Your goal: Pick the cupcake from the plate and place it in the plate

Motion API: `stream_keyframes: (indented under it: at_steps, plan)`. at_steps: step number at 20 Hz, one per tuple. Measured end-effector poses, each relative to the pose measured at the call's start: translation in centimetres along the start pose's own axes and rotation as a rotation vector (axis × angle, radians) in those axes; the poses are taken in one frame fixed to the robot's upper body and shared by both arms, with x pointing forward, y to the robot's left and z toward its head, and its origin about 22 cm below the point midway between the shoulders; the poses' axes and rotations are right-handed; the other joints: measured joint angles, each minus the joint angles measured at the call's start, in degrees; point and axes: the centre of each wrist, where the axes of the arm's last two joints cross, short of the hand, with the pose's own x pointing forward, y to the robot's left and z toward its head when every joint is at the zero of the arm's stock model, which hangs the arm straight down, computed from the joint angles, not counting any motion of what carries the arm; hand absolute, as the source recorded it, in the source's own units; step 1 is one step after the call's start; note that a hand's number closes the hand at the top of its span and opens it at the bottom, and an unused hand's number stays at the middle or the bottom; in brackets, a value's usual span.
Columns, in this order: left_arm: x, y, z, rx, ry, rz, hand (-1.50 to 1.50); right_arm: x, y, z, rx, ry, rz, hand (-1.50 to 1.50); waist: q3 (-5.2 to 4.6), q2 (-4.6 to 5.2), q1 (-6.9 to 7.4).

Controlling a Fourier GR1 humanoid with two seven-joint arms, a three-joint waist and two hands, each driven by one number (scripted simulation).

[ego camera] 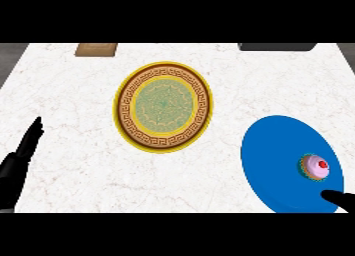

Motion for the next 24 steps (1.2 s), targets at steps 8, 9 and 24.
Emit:
stream_keyframes:
  at_steps: [8,9,24]
  plan:
    - [-0.2,-1.1,-0.3,0.005,0.009,0.001,0.00,0.0,1.9,-1.9,0.090,0.010,0.039,-1.50,0.01,-0.08,-0.42]
    - [0.1,-1.2,0.0,0.004,0.007,0.003,0.00,-0.2,1.9,-2.4,0.102,0.012,0.041,-1.50,0.01,-0.10,-0.39]
    - [-0.1,-0.6,0.0,0.004,0.004,0.000,0.00,-2.1,4.6,-6.0,0.168,0.049,0.064,-1.50,0.01,-0.11,-0.49]
